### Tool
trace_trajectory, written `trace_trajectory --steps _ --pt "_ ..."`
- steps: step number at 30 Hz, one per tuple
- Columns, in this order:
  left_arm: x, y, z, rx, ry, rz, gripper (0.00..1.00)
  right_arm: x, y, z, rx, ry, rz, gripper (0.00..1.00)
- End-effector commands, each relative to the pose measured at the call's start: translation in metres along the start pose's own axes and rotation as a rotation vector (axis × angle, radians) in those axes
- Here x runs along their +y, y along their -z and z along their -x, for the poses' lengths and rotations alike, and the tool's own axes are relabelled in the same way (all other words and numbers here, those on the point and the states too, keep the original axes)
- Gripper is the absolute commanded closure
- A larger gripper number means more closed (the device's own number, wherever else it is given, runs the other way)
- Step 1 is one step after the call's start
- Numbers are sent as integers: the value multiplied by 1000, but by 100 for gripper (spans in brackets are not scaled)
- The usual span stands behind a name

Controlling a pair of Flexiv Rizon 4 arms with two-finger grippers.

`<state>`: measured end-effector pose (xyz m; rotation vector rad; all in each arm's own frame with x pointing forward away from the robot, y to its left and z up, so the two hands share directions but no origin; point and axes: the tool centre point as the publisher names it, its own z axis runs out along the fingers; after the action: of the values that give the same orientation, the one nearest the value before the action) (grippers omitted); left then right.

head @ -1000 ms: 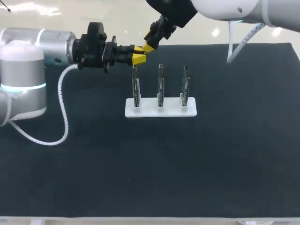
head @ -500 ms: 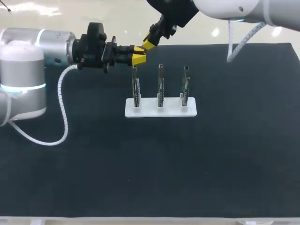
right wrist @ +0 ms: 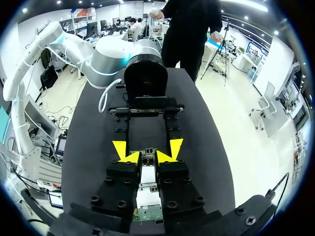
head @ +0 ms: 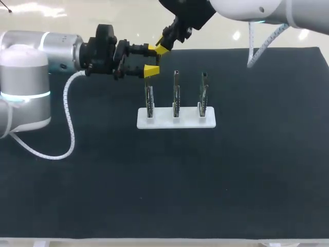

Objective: Pick up the optical module with the left hand, and insert it into the network port with the right hand.

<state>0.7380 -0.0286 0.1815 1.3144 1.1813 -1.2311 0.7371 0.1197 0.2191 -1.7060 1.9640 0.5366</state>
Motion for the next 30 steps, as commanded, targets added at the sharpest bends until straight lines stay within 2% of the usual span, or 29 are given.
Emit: trace_trajectory --steps 1,5,14,22,30 --pt "0 6 3 42 3 19 0 -2 1 0 4 1 2 100" --pt "-1 18 6 115 -16 33 0 -4 2 0 7 3 7 100" --pt "-10 56 11 261 56 21 0 -9 2 -1 14 12 5 100" --pt "-17 86 15 306 27 -4 0 -11 2 -1 19 17 8 100" --pt "-21 112 18 369 12 20 0 -14 2 0 28 22 7 100"
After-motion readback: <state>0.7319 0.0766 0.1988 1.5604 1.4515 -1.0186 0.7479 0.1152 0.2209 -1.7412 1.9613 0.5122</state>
